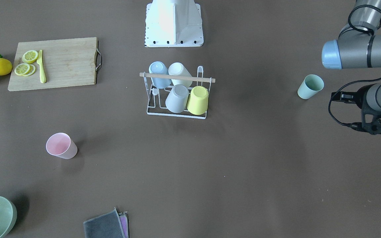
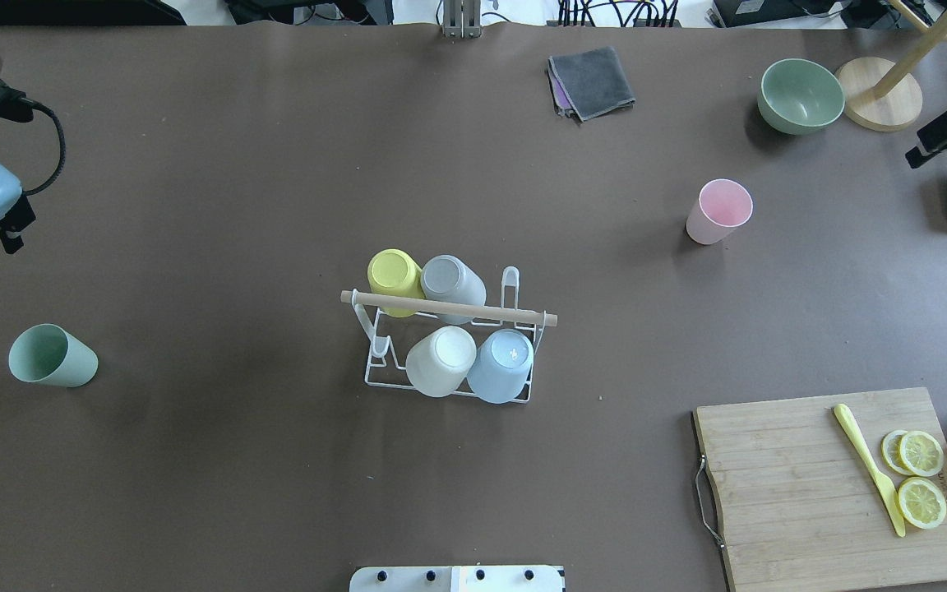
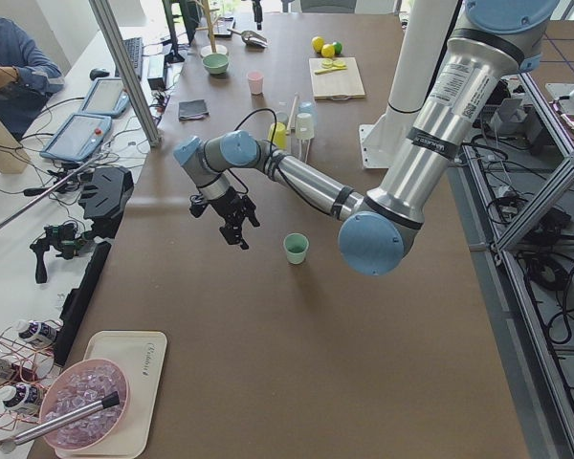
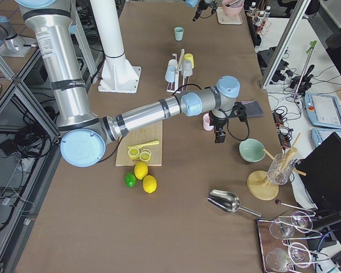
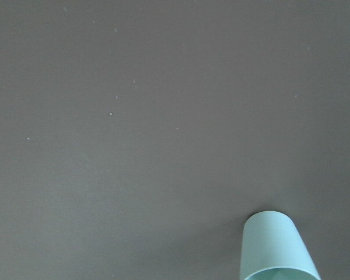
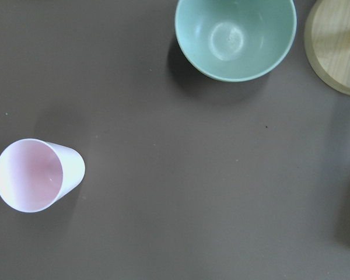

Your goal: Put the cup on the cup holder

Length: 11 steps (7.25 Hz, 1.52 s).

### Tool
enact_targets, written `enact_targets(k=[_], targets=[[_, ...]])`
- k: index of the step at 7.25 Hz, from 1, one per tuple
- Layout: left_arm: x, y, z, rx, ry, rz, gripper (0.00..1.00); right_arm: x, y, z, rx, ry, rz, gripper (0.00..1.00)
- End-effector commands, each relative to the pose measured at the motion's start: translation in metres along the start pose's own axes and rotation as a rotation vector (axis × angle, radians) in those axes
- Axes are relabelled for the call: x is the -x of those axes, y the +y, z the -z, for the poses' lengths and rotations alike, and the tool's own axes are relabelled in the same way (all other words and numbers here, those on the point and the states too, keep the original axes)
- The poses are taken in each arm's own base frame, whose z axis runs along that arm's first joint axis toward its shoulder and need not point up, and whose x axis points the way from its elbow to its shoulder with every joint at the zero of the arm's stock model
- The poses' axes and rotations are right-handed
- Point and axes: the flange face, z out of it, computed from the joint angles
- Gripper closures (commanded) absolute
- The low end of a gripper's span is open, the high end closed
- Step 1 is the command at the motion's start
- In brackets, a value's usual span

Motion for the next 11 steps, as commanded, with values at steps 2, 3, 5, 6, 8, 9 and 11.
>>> enact_targets(k=[2,3,5,6,8,9,11], targets=[[-0.046,-0.024,-0.037,0.127,-0.002,-0.088,0.02,0.069,-0.053,-0.023,0.027,0.044,0.042,0.00],[-0.079,-0.028,-0.051,0.155,-0.021,-0.134,0.02,0.078,-0.066,-0.033,0.045,0.042,0.044,0.00],[-0.116,-0.027,-0.091,0.226,-0.042,-0.251,0.02,0.098,-0.114,-0.043,0.082,0.042,0.031,0.00],[-0.116,-0.028,-0.103,0.268,-0.041,-0.298,0.02,0.109,-0.136,-0.049,0.109,0.045,0.019,0.00],[-0.123,-0.026,-0.123,0.330,-0.080,-0.365,0.02,0.120,-0.173,-0.077,0.179,0.043,0.009,0.00],[-0.129,-0.027,-0.127,0.348,-0.168,-0.398,0.02,0.131,-0.186,-0.087,0.203,0.046,0.009,0.00],[-0.134,-0.028,-0.140,0.382,-0.202,-0.414,0.02,0.147,-0.203,-0.105,0.257,0.033,-0.013,0.00]])
